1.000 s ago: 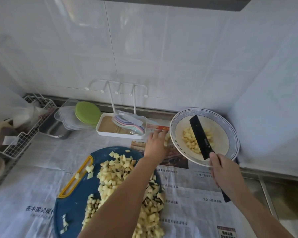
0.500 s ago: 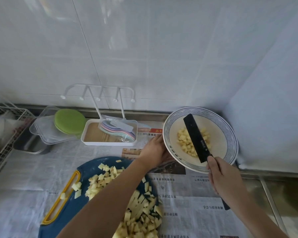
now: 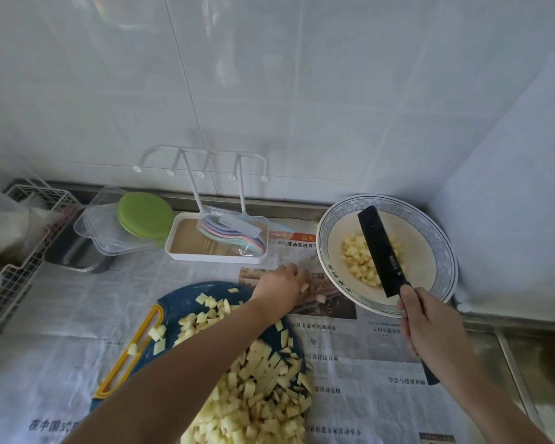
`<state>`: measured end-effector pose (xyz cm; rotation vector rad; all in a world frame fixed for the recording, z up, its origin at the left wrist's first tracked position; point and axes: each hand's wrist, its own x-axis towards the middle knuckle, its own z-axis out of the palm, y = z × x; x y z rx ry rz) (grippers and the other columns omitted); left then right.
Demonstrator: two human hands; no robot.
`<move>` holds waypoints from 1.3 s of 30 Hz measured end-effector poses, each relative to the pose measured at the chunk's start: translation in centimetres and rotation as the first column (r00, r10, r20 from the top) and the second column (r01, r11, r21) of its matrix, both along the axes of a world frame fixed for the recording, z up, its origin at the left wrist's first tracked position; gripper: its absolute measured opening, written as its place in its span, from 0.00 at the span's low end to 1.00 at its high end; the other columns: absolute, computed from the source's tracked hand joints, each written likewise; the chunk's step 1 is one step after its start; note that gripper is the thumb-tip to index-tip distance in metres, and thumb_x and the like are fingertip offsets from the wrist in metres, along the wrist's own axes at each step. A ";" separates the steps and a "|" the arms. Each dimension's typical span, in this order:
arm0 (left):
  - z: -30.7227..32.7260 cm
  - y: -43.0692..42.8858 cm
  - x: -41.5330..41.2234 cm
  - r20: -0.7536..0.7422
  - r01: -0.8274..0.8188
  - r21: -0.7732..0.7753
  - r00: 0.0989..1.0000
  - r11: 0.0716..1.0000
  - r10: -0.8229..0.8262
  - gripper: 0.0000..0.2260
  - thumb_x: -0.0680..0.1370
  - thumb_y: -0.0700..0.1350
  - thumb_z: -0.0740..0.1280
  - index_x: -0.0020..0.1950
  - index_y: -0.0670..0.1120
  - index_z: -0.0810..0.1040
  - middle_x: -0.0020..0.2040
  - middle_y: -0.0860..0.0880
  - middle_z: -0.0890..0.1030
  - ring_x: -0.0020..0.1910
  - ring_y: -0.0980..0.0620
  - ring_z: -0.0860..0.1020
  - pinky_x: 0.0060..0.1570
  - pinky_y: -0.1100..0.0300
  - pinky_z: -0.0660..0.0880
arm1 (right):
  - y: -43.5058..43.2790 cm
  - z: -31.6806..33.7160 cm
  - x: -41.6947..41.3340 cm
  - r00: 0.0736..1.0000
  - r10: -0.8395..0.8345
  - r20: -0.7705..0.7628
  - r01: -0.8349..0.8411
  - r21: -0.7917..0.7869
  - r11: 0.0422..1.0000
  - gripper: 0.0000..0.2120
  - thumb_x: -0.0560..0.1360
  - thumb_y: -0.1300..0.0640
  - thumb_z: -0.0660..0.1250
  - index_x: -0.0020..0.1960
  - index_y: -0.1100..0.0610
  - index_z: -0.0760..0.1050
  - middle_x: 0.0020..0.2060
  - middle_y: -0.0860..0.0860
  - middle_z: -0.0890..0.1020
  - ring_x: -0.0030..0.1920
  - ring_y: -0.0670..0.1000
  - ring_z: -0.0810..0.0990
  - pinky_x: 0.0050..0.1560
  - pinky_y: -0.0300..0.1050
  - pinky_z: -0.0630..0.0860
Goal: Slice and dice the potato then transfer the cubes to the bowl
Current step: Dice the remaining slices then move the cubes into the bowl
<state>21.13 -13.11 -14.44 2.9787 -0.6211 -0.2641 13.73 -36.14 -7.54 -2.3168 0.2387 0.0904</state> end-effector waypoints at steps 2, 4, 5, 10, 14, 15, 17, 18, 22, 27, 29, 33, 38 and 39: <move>0.5 -0.2 0.1 -0.057 -0.021 0.006 0.998 1.000 0.021 0.13 0.82 0.48 0.59 0.64 0.45 0.68 0.57 0.45 0.75 0.51 0.46 0.76 0.42 0.56 0.68 | 0.1 0.0 -0.1 1.000 0.000 0.009 0.000 0.001 1.000 0.20 0.81 0.46 0.53 0.40 0.58 0.72 0.22 0.52 0.73 0.18 0.45 0.68 0.25 0.47 0.69; 1.1 -0.4 0.4 -0.135 -0.104 -0.051 0.986 0.993 0.096 0.10 0.82 0.47 0.59 0.61 0.45 0.70 0.55 0.45 0.76 0.49 0.46 0.77 0.42 0.57 0.69 | 0.0 0.0 -0.1 1.000 0.002 0.003 -0.002 0.000 1.000 0.19 0.81 0.47 0.53 0.39 0.58 0.72 0.22 0.52 0.73 0.18 0.44 0.68 0.25 0.46 0.69; 1.4 -0.4 0.5 -0.172 -0.186 -0.118 0.971 0.975 0.164 0.07 0.82 0.47 0.58 0.57 0.46 0.70 0.52 0.45 0.77 0.46 0.47 0.77 0.41 0.58 0.70 | -0.1 0.1 -0.1 1.000 0.001 -0.002 -0.001 0.003 1.000 0.19 0.81 0.47 0.53 0.39 0.58 0.72 0.22 0.52 0.74 0.18 0.44 0.69 0.25 0.45 0.69; 3.5 0.1 0.0 0.081 -0.311 -0.628 0.885 0.714 0.458 0.07 0.81 0.42 0.63 0.46 0.40 0.76 0.28 0.54 0.69 0.24 0.56 0.71 0.23 0.66 0.67 | -0.6 0.7 -0.2 1.000 -0.014 0.007 0.014 0.046 0.999 0.19 0.81 0.48 0.54 0.40 0.58 0.73 0.24 0.53 0.75 0.20 0.43 0.70 0.25 0.44 0.69; 7.1 -3.1 1.1 0.088 -0.239 -0.667 0.915 0.705 0.394 0.13 0.81 0.48 0.62 0.42 0.41 0.74 0.28 0.51 0.72 0.25 0.55 0.70 0.25 0.64 0.67 | -0.8 0.8 0.2 0.999 -0.032 0.001 0.032 0.086 0.996 0.19 0.81 0.47 0.55 0.41 0.58 0.74 0.25 0.52 0.75 0.23 0.47 0.71 0.28 0.47 0.70; 7.7 -4.2 1.7 0.045 -0.251 -0.641 0.931 0.726 0.362 0.13 0.81 0.50 0.61 0.43 0.41 0.74 0.29 0.51 0.71 0.26 0.54 0.70 0.26 0.63 0.65 | -0.9 0.9 0.3 0.999 -0.039 0.008 0.038 0.087 0.995 0.19 0.81 0.47 0.55 0.41 0.57 0.74 0.25 0.52 0.74 0.23 0.48 0.71 0.28 0.47 0.70; 8.4 -6.0 2.6 -0.088 -0.273 -0.576 0.958 0.771 0.274 0.14 0.81 0.53 0.62 0.50 0.42 0.75 0.34 0.52 0.74 0.33 0.53 0.73 0.31 0.62 0.66 | -1.3 1.1 0.4 0.997 -0.071 0.029 0.068 0.100 0.993 0.18 0.81 0.47 0.54 0.41 0.56 0.74 0.25 0.52 0.74 0.24 0.48 0.72 0.28 0.47 0.70; 8.7 -6.5 2.9 -0.173 -0.280 -0.543 0.960 0.792 0.221 0.16 0.80 0.55 0.62 0.54 0.43 0.75 0.40 0.51 0.76 0.38 0.52 0.75 0.36 0.62 0.69 | -1.5 1.2 0.5 0.996 -0.085 0.036 0.081 0.105 0.991 0.18 0.81 0.47 0.55 0.41 0.55 0.74 0.25 0.52 0.74 0.23 0.47 0.72 0.27 0.47 0.70; 8.7 -6.9 3.3 -0.228 -0.220 -0.548 0.968 0.807 0.109 0.16 0.81 0.53 0.61 0.64 0.45 0.77 0.60 0.47 0.80 0.55 0.49 0.78 0.51 0.62 0.70 | -2.7 1.6 0.7 0.996 -0.083 0.037 0.080 0.069 0.994 0.17 0.81 0.49 0.55 0.41 0.56 0.74 0.24 0.51 0.74 0.21 0.46 0.69 0.26 0.46 0.70; 8.1 -6.1 3.1 -0.129 -0.219 -0.592 0.976 0.776 0.177 0.09 0.80 0.45 0.65 0.58 0.47 0.81 0.56 0.52 0.82 0.51 0.56 0.79 0.54 0.65 0.73 | -3.7 2.1 0.9 0.998 -0.062 0.023 0.062 -0.011 0.998 0.17 0.82 0.48 0.55 0.40 0.56 0.74 0.24 0.52 0.74 0.22 0.48 0.69 0.27 0.48 0.70; 8.1 -6.0 2.6 -0.085 -0.298 -0.624 0.945 0.723 0.316 0.12 0.78 0.44 0.68 0.60 0.47 0.78 0.60 0.51 0.79 0.51 0.56 0.77 0.54 0.61 0.74 | -3.9 2.3 0.8 0.998 -0.061 0.020 0.061 -0.015 0.998 0.18 0.82 0.48 0.54 0.40 0.56 0.73 0.23 0.50 0.73 0.22 0.48 0.69 0.27 0.48 0.70; 7.8 -5.6 2.4 -0.351 -0.600 -0.480 0.800 0.641 0.487 0.15 0.78 0.40 0.66 0.63 0.40 0.72 0.51 0.47 0.77 0.46 0.50 0.78 0.43 0.60 0.75 | -4.0 3.1 0.2 0.999 -0.050 0.006 0.050 -0.058 0.997 0.18 0.82 0.47 0.54 0.39 0.55 0.72 0.26 0.51 0.76 0.23 0.48 0.71 0.26 0.43 0.69; 8.0 -4.9 1.5 -0.749 -0.801 -0.505 0.592 0.322 0.297 0.09 0.77 0.29 0.60 0.43 0.40 0.74 0.43 0.40 0.82 0.40 0.46 0.83 0.39 0.55 0.82 | -4.5 5.3 -1.0 0.999 -0.036 0.027 0.039 -0.107 0.993 0.18 0.82 0.48 0.56 0.37 0.55 0.72 0.28 0.52 0.78 0.27 0.50 0.75 0.28 0.42 0.70; 8.1 -4.6 1.1 -0.776 -0.819 -0.505 0.570 0.273 0.272 0.07 0.77 0.28 0.60 0.45 0.38 0.74 0.44 0.39 0.82 0.39 0.45 0.83 0.38 0.54 0.82 | -4.7 5.8 -1.2 0.998 -0.035 0.042 0.040 -0.125 0.991 0.18 0.82 0.48 0.56 0.37 0.56 0.72 0.29 0.53 0.78 0.28 0.51 0.76 0.30 0.44 0.72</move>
